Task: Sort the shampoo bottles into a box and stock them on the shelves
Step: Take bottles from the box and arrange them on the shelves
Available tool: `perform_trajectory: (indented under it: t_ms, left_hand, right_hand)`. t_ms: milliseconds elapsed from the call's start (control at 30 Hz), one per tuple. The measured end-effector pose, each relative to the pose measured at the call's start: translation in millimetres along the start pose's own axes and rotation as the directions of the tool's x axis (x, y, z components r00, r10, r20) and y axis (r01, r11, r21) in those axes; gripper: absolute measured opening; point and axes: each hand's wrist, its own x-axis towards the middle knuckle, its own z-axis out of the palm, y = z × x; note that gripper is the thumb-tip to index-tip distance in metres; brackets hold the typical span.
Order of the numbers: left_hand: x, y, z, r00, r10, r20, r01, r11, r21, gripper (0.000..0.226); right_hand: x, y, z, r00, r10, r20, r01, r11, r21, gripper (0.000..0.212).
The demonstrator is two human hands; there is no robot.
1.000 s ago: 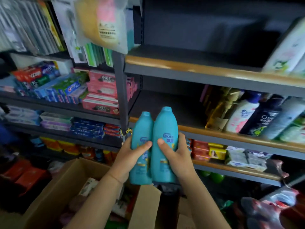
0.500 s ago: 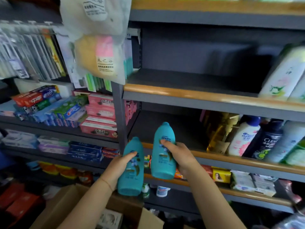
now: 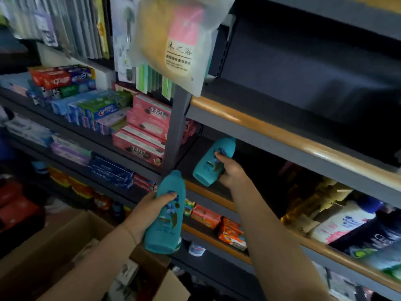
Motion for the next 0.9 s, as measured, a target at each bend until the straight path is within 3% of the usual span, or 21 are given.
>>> perform_trajectory:
  t_ms: [67, 167, 367, 600, 900]
  left_hand:
    - [-1, -7, 9, 0.999, -0.014, -0.037, 0.014, 1.0, -0.009, 0.035]
    - [-3, -11, 21, 0.998, -0.018, -0.067, 0.017, 1.0, -0.021, 0.033]
    - [-6, -15, 40, 0.994, 0.017, -0.109, -0.023, 0.998, -0.054, 0.034]
    - [-3, -18, 50, 0.991, 0.068, -0.118, -0.083, 0.988, -0.131, 0.034]
    - [12, -25, 36, 0.984, 0.123, -0.128, -0.144, 0.975, -0.171, 0.028]
  right_hand:
    - [18, 2, -5, 0.999, -0.042, 0.016, 0.042, 0.999, -0.02, 0.019]
    - [34, 6, -13, 0.98, -0.196, 0.02, 0.197, 0.978, -0.063, 0.045]
    - [51, 13, -21, 0.912, -0.382, 0.15, 0.41, 0.854, -0.321, 0.058]
    - [53, 9, -26, 0.892, -0.402, 0.208, 0.44, 0.659, -0.61, 0.061]
    - [86, 9, 1, 0.886, -0.439, 0.15, 0.434, 0.671, -0.601, 0.045]
